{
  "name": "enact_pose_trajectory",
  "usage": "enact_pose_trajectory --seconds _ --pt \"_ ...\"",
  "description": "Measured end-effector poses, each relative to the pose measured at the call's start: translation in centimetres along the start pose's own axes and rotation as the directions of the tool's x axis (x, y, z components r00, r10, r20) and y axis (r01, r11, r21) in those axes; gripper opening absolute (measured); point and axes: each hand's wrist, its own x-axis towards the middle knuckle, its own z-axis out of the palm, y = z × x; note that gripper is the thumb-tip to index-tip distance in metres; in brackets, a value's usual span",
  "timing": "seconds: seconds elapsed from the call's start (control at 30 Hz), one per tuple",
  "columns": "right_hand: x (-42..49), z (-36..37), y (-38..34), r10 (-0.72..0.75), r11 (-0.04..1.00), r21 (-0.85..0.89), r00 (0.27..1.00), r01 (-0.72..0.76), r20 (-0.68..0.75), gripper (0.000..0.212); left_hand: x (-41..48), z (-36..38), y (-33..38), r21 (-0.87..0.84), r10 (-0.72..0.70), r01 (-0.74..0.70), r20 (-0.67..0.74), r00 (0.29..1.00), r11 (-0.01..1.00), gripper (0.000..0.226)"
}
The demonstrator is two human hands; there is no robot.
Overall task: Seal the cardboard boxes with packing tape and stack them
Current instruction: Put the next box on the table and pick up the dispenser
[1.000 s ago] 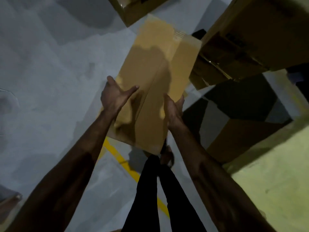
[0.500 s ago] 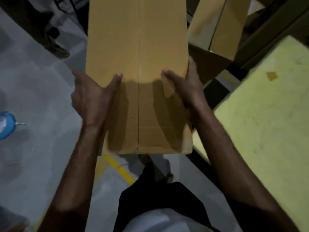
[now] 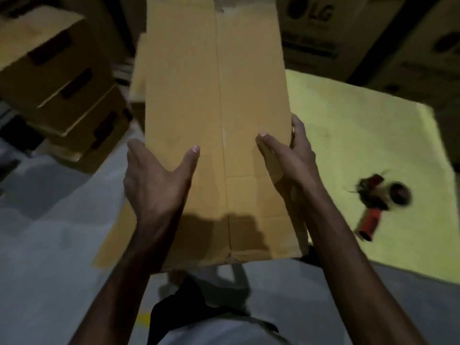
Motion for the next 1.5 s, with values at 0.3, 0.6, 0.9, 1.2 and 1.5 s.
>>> enact_pose_trajectory --seconds 0.3,0.6,0.9,1.2,1.5 --pt "1.7 -16.3 6.4 0.146 0.989 0.046 0.96 -0.139 -0.238 0.076 -5.3 12.3 11.0 -0.03 0.173 -0.171 0.268 0.948 0.985 0.096" --pt "10.4 -20.1 7.2 0.217 0.976 0.093 0.92 -0.197 -0.327 0.077 0.1 21.0 17.5 -0.016 0.24 -0.249 0.337 0.91 0.968 0.091" --pt "22.2 -19.6 6.7 0.265 0.964 0.098 0.916 -0.247 -0.3 0.077 8.4 28.2 19.4 -0.023 0.179 -0.186 0.408 0.895 0.982 0.088" --pt "28.4 -19.9 8.5 0.3 0.954 0.046 0.923 -0.298 -0.24 0.111 10.6 32.8 19.7 0.009 0.096 -0.111 0.438 0.894 0.994 0.096" --pt "24.2 -18.8 11.1 0.432 0.89 0.266 0.869 -0.37 -0.24 0.081 8.4 34.2 17.9 0.103 0.075 -0.129 0.417 0.906 0.986 0.079"
